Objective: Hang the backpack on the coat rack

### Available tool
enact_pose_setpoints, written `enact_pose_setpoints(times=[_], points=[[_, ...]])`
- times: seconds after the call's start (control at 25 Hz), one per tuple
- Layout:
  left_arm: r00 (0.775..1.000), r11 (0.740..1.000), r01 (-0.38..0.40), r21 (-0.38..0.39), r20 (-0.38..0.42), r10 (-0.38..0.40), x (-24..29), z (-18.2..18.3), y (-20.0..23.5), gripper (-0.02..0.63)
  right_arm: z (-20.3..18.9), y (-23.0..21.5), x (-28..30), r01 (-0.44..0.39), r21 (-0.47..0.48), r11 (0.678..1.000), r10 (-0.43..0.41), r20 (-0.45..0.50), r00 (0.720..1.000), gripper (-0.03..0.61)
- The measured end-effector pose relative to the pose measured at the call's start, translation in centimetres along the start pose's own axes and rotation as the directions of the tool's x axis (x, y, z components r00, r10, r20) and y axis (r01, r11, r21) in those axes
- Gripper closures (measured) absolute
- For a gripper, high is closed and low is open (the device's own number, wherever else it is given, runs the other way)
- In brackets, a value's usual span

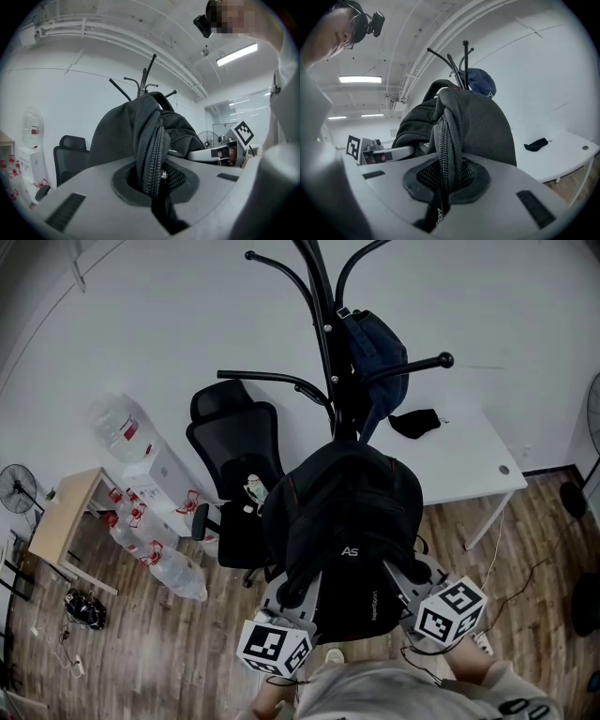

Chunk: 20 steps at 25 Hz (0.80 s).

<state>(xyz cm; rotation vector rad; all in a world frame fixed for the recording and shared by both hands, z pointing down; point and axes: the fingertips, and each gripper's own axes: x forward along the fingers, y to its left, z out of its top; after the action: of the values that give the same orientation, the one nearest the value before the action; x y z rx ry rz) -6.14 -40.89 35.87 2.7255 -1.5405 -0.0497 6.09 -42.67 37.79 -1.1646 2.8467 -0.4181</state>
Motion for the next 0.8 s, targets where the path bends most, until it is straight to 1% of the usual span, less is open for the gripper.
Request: enact_pose_setpoints(times=[0.24, 0.8], points=[[0.999, 0.999, 0.035, 0.003, 0.0, -0.035, 1.3, 0.6, 2.0, 0.584, 0.6, -0.4, 1.9, 0.039, -0.005, 0.999, -0.039, 0.012, 0.999, 0.549], [0.991, 0.991, 0.13, -0.038, -0.036, -0.132, 5.9, -1.7, 5.7, 0.584, -0.4, -3.6, 5.7, 0.138, 0.032, 0.99, -0.138, -0.011, 0.99, 0.549]])
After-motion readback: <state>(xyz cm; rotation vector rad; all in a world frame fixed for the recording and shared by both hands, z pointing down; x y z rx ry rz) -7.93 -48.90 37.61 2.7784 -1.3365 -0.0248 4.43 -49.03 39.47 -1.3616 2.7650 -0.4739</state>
